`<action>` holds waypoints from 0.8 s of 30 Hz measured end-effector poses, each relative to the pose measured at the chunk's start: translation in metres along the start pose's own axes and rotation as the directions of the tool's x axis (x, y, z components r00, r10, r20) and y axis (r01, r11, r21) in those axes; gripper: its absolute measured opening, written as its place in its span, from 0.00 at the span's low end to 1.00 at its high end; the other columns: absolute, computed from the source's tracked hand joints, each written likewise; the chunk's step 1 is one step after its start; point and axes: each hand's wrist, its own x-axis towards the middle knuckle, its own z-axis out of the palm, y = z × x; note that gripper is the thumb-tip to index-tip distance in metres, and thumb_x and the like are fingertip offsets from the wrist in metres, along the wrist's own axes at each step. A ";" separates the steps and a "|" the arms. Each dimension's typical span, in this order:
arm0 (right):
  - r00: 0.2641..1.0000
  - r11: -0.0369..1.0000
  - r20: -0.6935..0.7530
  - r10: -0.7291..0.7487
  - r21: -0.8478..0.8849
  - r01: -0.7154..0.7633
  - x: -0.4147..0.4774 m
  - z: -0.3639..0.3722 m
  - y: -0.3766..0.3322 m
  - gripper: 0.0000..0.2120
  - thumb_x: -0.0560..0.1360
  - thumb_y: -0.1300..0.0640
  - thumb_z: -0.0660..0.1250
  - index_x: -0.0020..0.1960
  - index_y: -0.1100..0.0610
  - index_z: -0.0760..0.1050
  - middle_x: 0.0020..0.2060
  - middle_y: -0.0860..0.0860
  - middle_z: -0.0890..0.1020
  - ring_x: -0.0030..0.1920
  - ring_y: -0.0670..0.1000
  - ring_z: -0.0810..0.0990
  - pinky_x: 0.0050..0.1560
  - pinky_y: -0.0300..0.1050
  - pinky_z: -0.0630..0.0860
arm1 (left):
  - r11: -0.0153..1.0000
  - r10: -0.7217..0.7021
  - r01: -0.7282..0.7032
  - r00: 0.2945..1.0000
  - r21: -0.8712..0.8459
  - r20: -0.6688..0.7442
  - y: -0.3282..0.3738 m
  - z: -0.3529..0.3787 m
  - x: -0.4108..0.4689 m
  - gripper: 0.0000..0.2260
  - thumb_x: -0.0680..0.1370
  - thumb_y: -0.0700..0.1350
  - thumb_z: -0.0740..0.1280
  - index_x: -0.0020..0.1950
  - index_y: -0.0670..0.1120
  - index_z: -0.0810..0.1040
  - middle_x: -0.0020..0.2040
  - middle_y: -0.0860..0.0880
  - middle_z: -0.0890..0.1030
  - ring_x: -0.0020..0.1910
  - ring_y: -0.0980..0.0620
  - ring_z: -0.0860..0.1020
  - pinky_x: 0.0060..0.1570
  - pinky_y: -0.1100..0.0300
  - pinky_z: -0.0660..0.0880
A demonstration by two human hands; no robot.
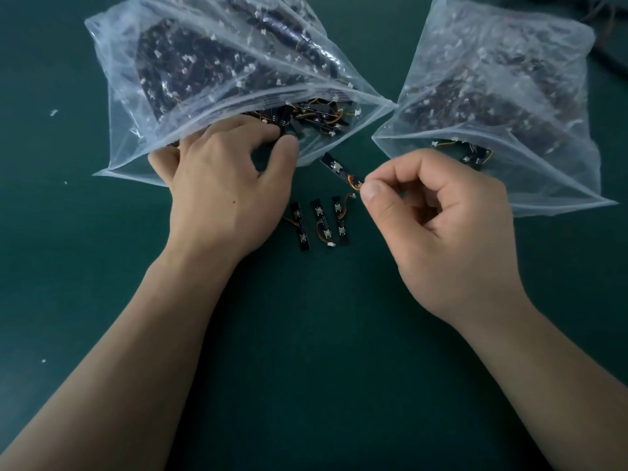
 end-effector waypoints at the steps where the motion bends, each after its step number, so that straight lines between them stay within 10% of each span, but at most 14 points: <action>1: 1.000 1.000 -0.002 0.001 0.006 -0.001 0.000 0.000 0.000 0.04 0.80 0.55 0.71 0.47 0.50 0.81 0.36 0.39 0.80 0.31 0.54 0.75 0.32 0.47 0.72 | 1.000 -0.006 0.006 1.000 -0.014 0.000 0.000 -0.001 0.000 0.14 0.82 0.59 0.60 0.52 0.59 0.85 0.56 0.62 0.83 0.63 0.53 0.75 0.52 0.54 0.51; 5: 1.000 1.000 -0.020 0.001 -0.001 -0.001 0.000 -0.001 0.002 0.04 0.80 0.56 0.71 0.46 0.51 0.81 0.36 0.41 0.81 0.31 0.54 0.75 0.32 0.48 0.72 | 0.991 -0.024 0.014 0.997 -0.130 -0.078 0.004 -0.007 -0.003 0.11 0.81 0.53 0.62 0.52 0.58 0.85 0.46 0.61 0.84 0.54 0.56 0.79 0.63 0.67 0.56; 10: 0.998 0.997 -0.059 0.014 -0.069 -0.018 0.004 -0.005 0.005 0.05 0.80 0.56 0.71 0.44 0.50 0.80 0.35 0.37 0.79 0.31 0.55 0.74 0.31 0.40 0.70 | 0.970 -0.005 -0.044 0.980 -0.241 -0.199 0.007 -0.016 -0.008 0.09 0.81 0.50 0.65 0.53 0.56 0.86 0.47 0.68 0.81 0.51 0.57 0.81 0.60 0.40 0.77; 17: 0.997 0.988 -0.053 0.064 -0.140 -0.070 0.005 -0.007 0.009 0.05 0.79 0.54 0.71 0.44 0.50 0.79 0.34 0.34 0.79 0.28 0.52 0.74 0.29 0.32 0.66 | 0.973 -0.010 -0.066 0.947 -0.223 -0.320 -0.004 -0.016 -0.006 0.04 0.79 0.48 0.71 0.51 0.58 0.83 0.43 0.66 0.80 0.41 0.63 0.78 0.42 0.72 0.71; 24: 0.996 0.980 -0.043 0.072 -0.181 -0.078 0.005 -0.007 0.009 0.04 0.80 0.52 0.71 0.45 0.49 0.80 0.35 0.35 0.80 0.29 0.52 0.76 0.28 0.36 0.70 | 0.977 -0.019 -0.043 0.959 -0.209 -0.283 -0.009 -0.014 -0.004 0.08 0.77 0.42 0.71 0.52 0.55 0.83 0.46 0.62 0.82 0.41 0.60 0.80 0.40 0.73 0.72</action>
